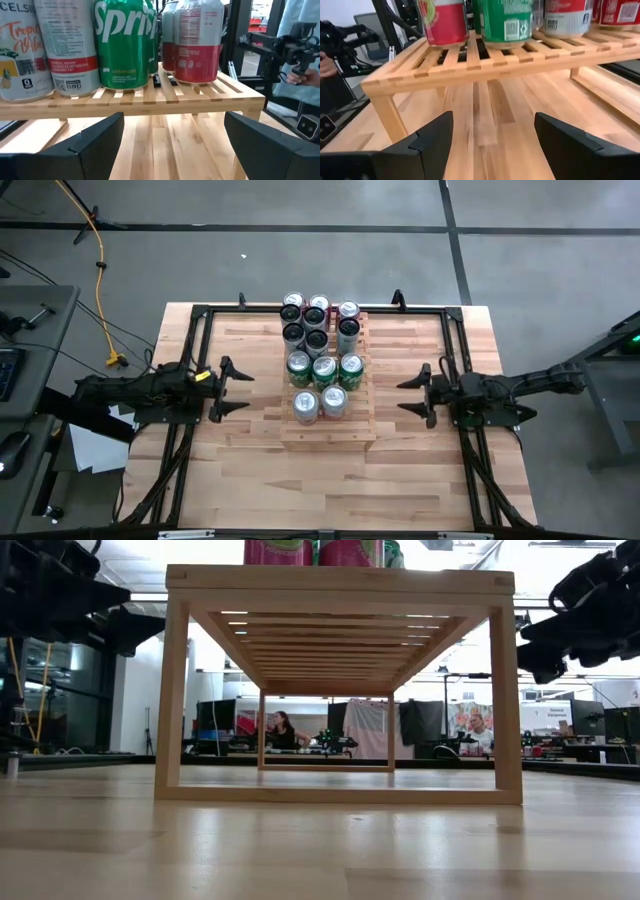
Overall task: Place canned beverage on shelf
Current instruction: Return to home position
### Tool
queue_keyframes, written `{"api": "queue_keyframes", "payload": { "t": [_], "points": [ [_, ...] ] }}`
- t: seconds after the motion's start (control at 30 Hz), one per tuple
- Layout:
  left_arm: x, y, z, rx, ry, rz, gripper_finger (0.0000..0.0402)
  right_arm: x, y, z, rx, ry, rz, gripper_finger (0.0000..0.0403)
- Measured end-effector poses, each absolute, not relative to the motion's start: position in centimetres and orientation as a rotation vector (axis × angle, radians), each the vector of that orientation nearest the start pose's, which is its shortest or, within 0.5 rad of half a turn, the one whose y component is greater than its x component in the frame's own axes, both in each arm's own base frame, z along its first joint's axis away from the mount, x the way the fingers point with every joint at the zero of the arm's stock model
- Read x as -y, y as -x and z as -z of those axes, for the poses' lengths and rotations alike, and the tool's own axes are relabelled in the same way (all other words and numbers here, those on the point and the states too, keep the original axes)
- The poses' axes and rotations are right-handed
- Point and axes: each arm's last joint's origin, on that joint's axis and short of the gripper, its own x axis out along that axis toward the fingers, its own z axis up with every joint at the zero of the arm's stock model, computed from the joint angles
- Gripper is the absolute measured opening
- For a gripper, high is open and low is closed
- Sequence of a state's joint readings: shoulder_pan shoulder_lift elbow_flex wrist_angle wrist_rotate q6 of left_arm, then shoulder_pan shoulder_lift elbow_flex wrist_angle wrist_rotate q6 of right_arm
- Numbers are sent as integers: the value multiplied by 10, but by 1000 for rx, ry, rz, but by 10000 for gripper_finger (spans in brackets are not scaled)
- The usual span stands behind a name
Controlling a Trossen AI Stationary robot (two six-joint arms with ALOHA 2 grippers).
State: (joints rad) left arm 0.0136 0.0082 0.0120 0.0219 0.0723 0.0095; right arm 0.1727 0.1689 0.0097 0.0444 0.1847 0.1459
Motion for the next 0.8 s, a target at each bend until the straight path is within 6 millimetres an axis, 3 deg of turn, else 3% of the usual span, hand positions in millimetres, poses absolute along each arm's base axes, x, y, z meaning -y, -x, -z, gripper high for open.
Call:
{"api": "queue_keyframes", "payload": {
  "t": [0.8],
  "points": [
    [-2,-106,-156,-130,-57,-25,335,-13,-108,-153,-158,-119,31,264]
  ]
}}
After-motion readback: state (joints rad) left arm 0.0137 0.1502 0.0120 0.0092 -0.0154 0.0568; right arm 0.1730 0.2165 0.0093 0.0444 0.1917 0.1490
